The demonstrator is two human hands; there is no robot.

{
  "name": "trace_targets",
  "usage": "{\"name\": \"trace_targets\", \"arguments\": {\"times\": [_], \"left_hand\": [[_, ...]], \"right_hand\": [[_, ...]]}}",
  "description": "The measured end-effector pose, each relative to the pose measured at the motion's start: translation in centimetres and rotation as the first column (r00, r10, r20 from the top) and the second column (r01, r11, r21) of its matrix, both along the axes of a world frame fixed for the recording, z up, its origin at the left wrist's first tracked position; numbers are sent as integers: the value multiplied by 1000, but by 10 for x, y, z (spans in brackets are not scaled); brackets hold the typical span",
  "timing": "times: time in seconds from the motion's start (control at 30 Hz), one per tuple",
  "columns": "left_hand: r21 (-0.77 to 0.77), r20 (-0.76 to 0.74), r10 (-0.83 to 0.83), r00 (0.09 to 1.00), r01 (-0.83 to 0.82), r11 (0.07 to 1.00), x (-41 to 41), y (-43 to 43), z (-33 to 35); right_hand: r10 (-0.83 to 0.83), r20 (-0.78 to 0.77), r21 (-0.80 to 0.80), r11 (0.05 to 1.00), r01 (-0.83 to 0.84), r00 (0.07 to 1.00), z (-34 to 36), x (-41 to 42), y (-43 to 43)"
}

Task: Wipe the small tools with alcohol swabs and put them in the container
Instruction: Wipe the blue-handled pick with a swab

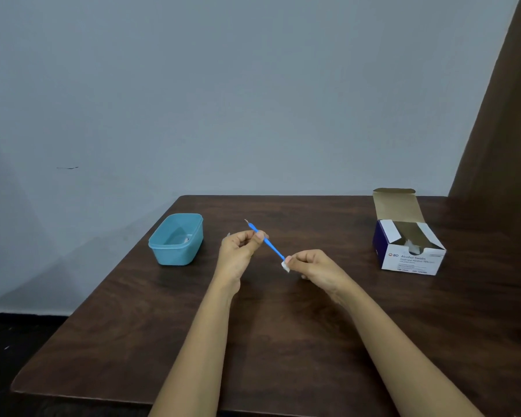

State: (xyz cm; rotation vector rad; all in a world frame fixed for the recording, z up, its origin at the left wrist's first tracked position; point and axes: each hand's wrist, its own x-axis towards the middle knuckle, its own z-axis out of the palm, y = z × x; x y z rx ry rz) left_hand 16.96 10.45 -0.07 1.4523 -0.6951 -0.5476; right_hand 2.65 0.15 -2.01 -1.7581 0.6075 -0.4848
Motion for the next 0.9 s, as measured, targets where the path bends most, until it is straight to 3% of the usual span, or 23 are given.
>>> {"name": "trace_targets", "arguments": {"times": [0.17,0.3,0.43,0.57,0.67,0.9], "left_hand": [[-37,35,87,996,-85,996,22,18,18],[-23,251,187,950,-187,982,55,42,58],[150,545,256,798,-393,907,96,63,102],[445,752,89,653,-602,663,136,52,118],[555,798,-102,594,-658,508,152,37,104],[663,746,-271,608,-640,389,166,19,63]], "right_hand": [[-84,26,-25,996,84,996,-9,4,-2],[-119,45,-25,992,121,992,-14,9,0],[-208,58,-53,976,211,976,-20,18,0],[-308,16,-144,941,307,951,-21,27,2],[-339,12,-183,924,335,941,-22,30,0],[-365,31,-185,913,364,930,-24,29,-4]]}}
